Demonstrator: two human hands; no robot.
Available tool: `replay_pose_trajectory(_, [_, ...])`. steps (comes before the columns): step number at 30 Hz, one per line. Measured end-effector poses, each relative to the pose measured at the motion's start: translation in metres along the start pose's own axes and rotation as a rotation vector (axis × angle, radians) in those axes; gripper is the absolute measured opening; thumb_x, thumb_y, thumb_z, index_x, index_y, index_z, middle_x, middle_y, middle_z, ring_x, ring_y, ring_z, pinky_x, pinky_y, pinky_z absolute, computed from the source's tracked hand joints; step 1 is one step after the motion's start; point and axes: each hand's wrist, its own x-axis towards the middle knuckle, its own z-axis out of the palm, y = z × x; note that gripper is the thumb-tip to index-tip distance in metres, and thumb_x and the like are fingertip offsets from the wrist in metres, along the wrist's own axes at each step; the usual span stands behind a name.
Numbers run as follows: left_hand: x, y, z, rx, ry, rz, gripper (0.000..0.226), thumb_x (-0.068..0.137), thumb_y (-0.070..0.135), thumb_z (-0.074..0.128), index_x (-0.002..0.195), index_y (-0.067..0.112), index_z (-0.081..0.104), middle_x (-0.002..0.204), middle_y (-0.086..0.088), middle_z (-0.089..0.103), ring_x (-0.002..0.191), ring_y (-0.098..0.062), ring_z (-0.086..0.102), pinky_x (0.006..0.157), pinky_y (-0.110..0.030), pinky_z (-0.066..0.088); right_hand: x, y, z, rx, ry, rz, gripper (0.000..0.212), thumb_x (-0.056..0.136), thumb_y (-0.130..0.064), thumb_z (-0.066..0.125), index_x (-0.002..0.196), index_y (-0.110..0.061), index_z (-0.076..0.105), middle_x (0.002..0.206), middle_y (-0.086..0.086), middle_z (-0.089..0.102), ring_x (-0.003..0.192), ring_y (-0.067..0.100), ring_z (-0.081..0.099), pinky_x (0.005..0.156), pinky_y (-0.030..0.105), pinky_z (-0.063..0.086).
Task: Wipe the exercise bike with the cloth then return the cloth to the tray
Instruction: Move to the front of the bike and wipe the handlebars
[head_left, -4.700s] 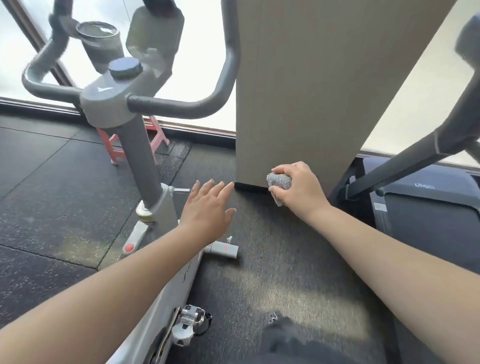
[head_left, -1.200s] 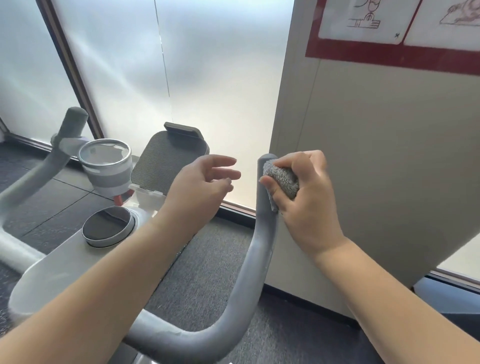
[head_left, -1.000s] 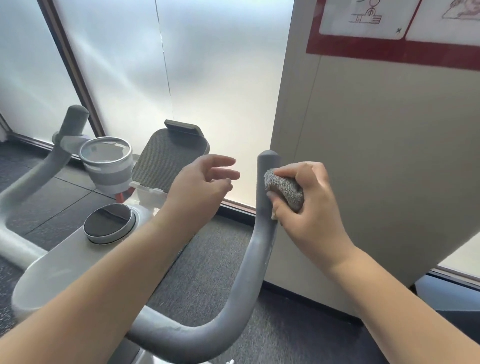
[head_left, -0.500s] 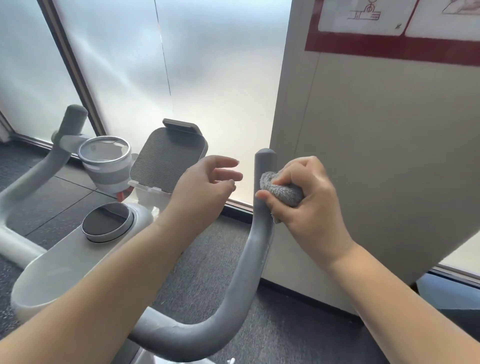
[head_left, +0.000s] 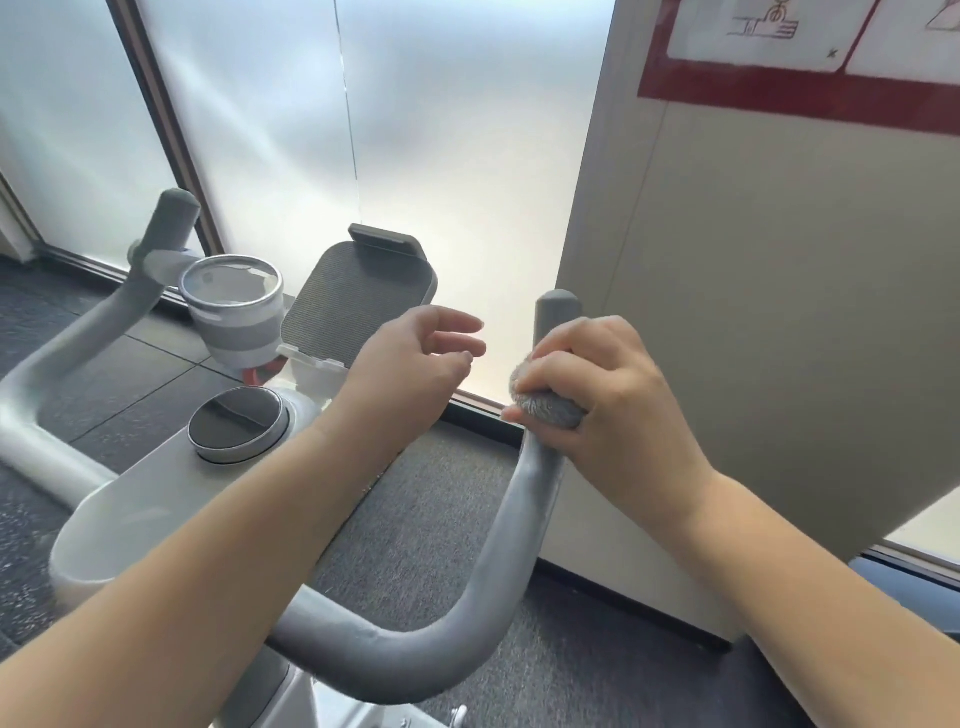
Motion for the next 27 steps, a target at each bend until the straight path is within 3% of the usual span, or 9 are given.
replay_pose_trajectory(4, [0.0,0.0,0.0,-0.014,-0.001,-0.002,0.027,0.089,0.011,0.056,0.107,0.029,0.063,0.096,0.015,0.072,0.092,-0.012,0.068,0.087,-0.042,0.054,0.026,0.006,-0.001,-0.017,0.073,0.042,0.022,0.071,-0.027,0.079,0.078,-0.008,0.071,0.095,0.007,0.062,0.093,0.031,0.053,0.083,0.033,0.042])
replay_pose_trajectory(7, [0.001,0.001,0.003,-0.012,-0.027,0.015,0.027,0.088,0.012,0.056,0.107,0.03,0.064,0.096,0.015,0.073,0.092,-0.011,0.067,0.087,-0.041,0.054,-0.003,0.006,0.007,0.044,0.052,0.044,0.017,0.071,-0.02,0.083,0.079,-0.009,0.072,0.097,0.004,0.061,0.095,0.03,0.053,0.085,0.033,0.043])
replay_pose_trajectory(10, [0.002,0.001,0.006,-0.019,-0.046,0.022,0.026,0.089,0.014,0.057,0.108,0.031,0.063,0.098,0.015,0.072,0.093,-0.01,0.067,0.087,-0.041,0.053,-0.031,0.0,0.005,0.218,0.02,0.102,0.018,0.076,-0.024,0.079,0.084,-0.01,0.072,0.098,0.003,0.06,0.096,0.026,0.056,0.087,0.033,0.045])
replay_pose_trajectory(12, [0.002,0.002,0.008,-0.034,-0.056,0.052,0.03,0.089,0.018,0.06,0.114,0.034,0.06,0.103,0.016,0.07,0.095,-0.009,0.066,0.088,-0.04,0.054,-0.022,0.003,-0.004,0.4,0.099,0.244,0.017,0.078,-0.023,0.076,0.089,-0.011,0.069,0.097,0.007,0.058,0.095,0.02,0.057,0.086,0.025,0.044])
replay_pose_trajectory(15, [0.001,0.008,0.009,-0.037,-0.089,0.129,0.045,0.086,0.023,0.066,0.125,0.042,0.052,0.114,0.017,0.065,0.094,-0.004,0.066,0.087,-0.033,0.054,0.01,0.019,-0.008,0.515,0.286,0.429,0.018,0.081,-0.027,0.074,0.091,-0.031,0.06,0.102,0.009,0.054,0.088,0.026,0.06,0.074,0.032,0.051])
replay_pose_trajectory(17, [0.0,0.011,0.012,-0.004,-0.108,0.182,0.052,0.084,0.021,0.069,0.127,0.044,0.051,0.119,0.018,0.062,0.093,0.0,0.066,0.085,-0.03,0.055,0.02,0.025,-0.004,0.589,0.269,0.499,0.022,0.082,-0.027,0.072,0.088,-0.04,0.055,0.105,0.009,0.053,0.083,0.03,0.061,0.069,0.035,0.053])
replay_pose_trajectory(20, [-0.001,0.012,0.017,0.066,-0.116,0.231,0.055,0.082,0.02,0.07,0.126,0.049,0.052,0.121,0.021,0.061,0.093,0.003,0.065,0.083,-0.031,0.056,-0.006,0.019,0.005,0.597,0.25,0.517,0.021,0.082,-0.02,0.071,0.088,-0.032,0.055,0.103,0.012,0.054,0.087,0.014,0.059,0.073,0.026,0.052])
replay_pose_trajectory(24, [0.001,0.013,0.022,0.099,-0.086,0.255,0.056,0.082,0.016,0.07,0.123,0.051,0.054,0.118,0.021,0.064,0.089,0.002,0.067,0.081,-0.032,0.055,-0.043,0.011,0.006,0.756,0.208,0.557,0.016,0.078,-0.028,0.072,0.089,-0.025,0.06,0.101,0.011,0.055,0.079,0.03,0.059,0.054,0.037,0.054])
replay_pose_trajectory(27, [0.007,0.018,0.023,0.131,-0.079,0.253,0.053,0.082,0.015,0.069,0.123,0.047,0.057,0.11,0.021,0.067,0.086,0.003,0.068,0.08,-0.027,0.053,-0.016,0.021,-0.005,0.759,0.231,0.651,0.016,0.084,-0.022,0.07,0.094,-0.019,0.058,0.097,0.012,0.058,0.07,0.022,0.06,0.055,0.036,0.054])
